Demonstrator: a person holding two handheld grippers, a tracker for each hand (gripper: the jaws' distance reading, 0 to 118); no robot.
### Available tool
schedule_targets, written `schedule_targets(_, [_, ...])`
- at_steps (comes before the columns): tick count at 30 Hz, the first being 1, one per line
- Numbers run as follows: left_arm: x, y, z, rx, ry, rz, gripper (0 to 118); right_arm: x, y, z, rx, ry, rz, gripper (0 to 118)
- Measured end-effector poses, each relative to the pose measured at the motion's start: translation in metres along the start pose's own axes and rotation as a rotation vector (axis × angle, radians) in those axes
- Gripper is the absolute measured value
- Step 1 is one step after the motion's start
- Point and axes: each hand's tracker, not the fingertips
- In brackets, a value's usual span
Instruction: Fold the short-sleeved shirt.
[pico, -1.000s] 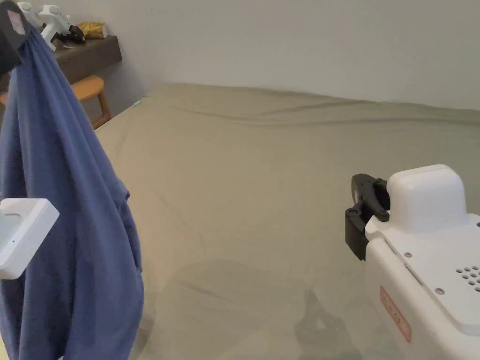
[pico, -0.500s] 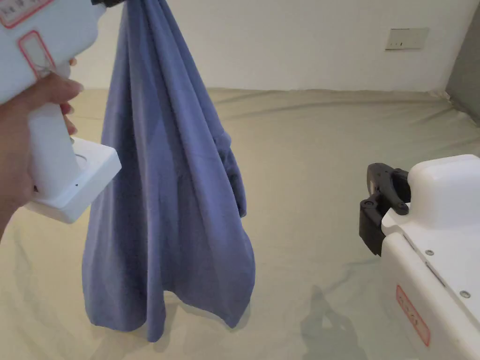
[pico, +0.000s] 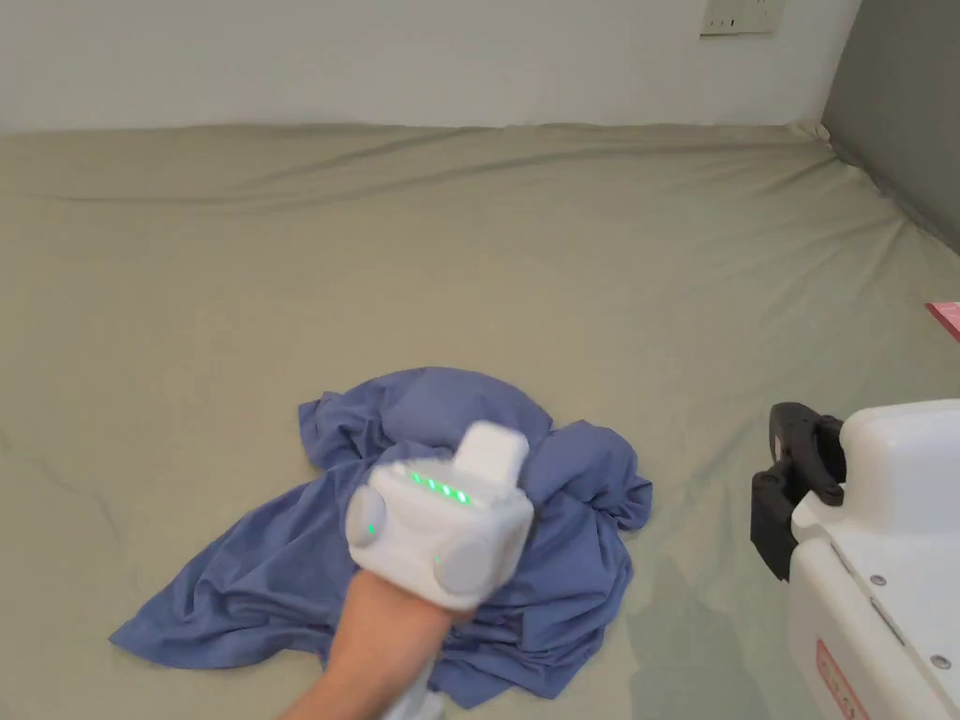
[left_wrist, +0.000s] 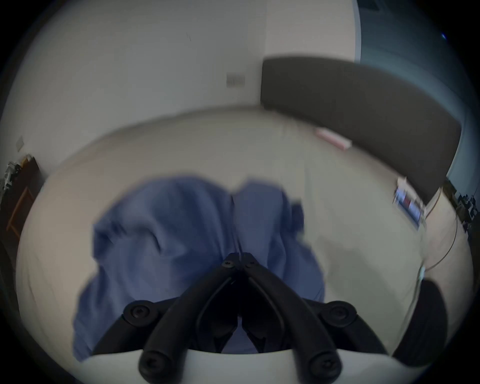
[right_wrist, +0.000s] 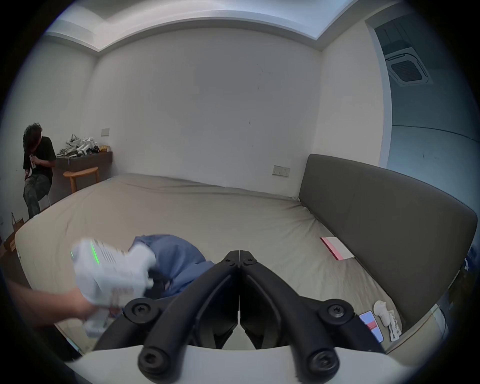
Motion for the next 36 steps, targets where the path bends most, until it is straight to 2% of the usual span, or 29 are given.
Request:
schedule_targets(1, [0.007, -0.016, -0.010, -0.036, 0.012, -0.011, 0, 0.002, -0.003, -0.001, -0.009, 0.001, 0.008, 1])
schedule_targets(2, [0.009, -0.028, -0.014, -0.063, 0.015, -0.013, 11, 0.002, -0.005, -0.002, -0.014, -0.001, 0.017, 1])
schedule_targets(3, [0.010, -0.036, -0.014, -0.080, 0.007, 0.003, 28, 0.003, -0.006, -0.002, -0.020, -0.003, 0.023, 1])
schedule_targets(4, [0.011, -0.044, -0.013, -0.092, -0.010, 0.036, 53, 0.004, -0.007, -0.003, -0.024, -0.003, 0.027, 1])
schedule_targets(5, [0.009, -0.047, -0.007, -0.077, -0.009, 0.059, 88, 0.004, -0.007, -0.004, -0.028, -0.002, 0.027, 1])
schedule_targets(6, [0.003, -0.047, 0.004, -0.056, -0.006, 0.083, 108, 0.003, -0.007, -0.004, -0.032, -0.001, 0.027, 1])
schedule_targets(7, [-0.002, -0.048, 0.015, -0.035, -0.014, 0.121, 117, 0.002, -0.006, -0.004, -0.033, 0.002, 0.026, 1])
schedule_targets(8, [-0.008, -0.047, 0.027, -0.007, -0.030, 0.154, 118, 0.000, -0.005, -0.004, -0.032, 0.006, 0.026, 1])
schedule_targets(10, [-0.022, -0.042, 0.062, 0.094, -0.023, 0.201, 117, -0.005, 0.001, -0.001, -0.021, 0.019, 0.031, 1])
schedule_targets(16, [-0.061, -0.023, 0.202, 0.411, 0.161, 0.178, 117, -0.028, 0.029, 0.013, 0.065, 0.074, 0.068, 1])
schedule_targets(18, [-0.066, -0.017, 0.250, 0.510, 0.282, 0.169, 112, -0.038, 0.041, 0.019, 0.109, 0.107, 0.072, 1])
schedule_targets(19, [-0.068, -0.017, 0.272, 0.556, 0.332, 0.161, 105, -0.043, 0.046, 0.022, 0.128, 0.119, 0.075, 1])
schedule_targets(21, [-0.068, -0.017, 0.306, 0.623, 0.397, 0.147, 72, -0.055, 0.057, 0.028, 0.165, 0.140, 0.085, 1])
schedule_targets(23, [-0.062, -0.017, 0.334, 0.658, 0.459, 0.098, 29, -0.070, 0.067, 0.036, 0.203, 0.163, 0.100, 1])
schedule_targets(25, [-0.053, -0.022, 0.351, 0.713, 0.545, 0.084, 1, -0.084, 0.072, 0.044, 0.245, 0.185, 0.106, 1])
schedule_targets(28, [-0.040, -0.030, 0.365, 0.779, 0.597, 0.083, 0, -0.103, 0.077, 0.054, 0.275, 0.204, 0.111, 1])
schedule_targets(31, [-0.034, -0.036, 0.366, 0.785, 0.578, 0.082, 0, -0.116, 0.079, 0.061, 0.291, 0.224, 0.122, 1])
schedule_targets(36, [-0.027, -0.036, 0.368, 0.771, 0.603, 0.055, 0, -0.122, 0.078, 0.068, 0.301, 0.236, 0.148, 1])
